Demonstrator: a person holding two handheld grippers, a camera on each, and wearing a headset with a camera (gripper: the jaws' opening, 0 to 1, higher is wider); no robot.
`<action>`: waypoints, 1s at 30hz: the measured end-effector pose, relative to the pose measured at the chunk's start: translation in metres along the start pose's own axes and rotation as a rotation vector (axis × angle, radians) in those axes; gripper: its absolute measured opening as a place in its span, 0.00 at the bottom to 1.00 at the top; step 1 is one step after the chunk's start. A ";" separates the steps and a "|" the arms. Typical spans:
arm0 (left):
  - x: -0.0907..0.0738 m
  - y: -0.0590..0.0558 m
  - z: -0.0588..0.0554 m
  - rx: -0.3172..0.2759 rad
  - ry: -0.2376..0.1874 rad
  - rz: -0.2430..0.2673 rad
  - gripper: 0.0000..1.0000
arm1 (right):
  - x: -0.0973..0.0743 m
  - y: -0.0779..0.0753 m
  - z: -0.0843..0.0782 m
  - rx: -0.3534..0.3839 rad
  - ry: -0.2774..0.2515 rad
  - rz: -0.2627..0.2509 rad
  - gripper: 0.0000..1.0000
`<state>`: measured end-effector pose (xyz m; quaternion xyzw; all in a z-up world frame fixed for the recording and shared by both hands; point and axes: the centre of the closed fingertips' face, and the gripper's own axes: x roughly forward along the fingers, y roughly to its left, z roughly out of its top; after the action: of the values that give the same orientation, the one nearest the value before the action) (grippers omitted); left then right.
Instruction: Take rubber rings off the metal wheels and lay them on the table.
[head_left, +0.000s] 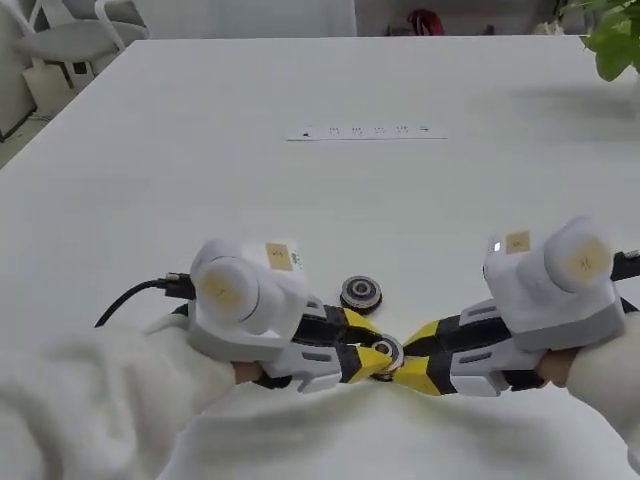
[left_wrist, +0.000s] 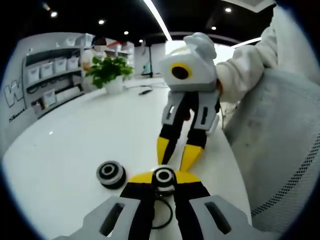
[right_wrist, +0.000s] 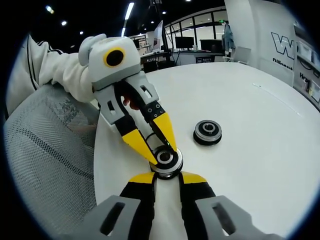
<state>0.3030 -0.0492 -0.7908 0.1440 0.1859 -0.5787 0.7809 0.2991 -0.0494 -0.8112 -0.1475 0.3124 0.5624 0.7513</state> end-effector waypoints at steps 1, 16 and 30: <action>0.000 0.000 0.000 -0.002 -0.001 0.000 0.15 | 0.000 0.000 0.000 0.000 0.000 0.000 0.15; -0.001 -0.001 -0.001 0.003 -0.004 0.005 0.15 | -0.002 -0.001 -0.002 -0.017 0.023 -0.014 0.02; -0.001 -0.001 -0.001 -0.003 -0.009 0.010 0.15 | -0.001 -0.001 -0.002 -0.030 0.070 -0.031 0.01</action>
<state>0.3016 -0.0481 -0.7912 0.1411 0.1825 -0.5751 0.7848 0.2994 -0.0520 -0.8125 -0.1830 0.3277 0.5496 0.7463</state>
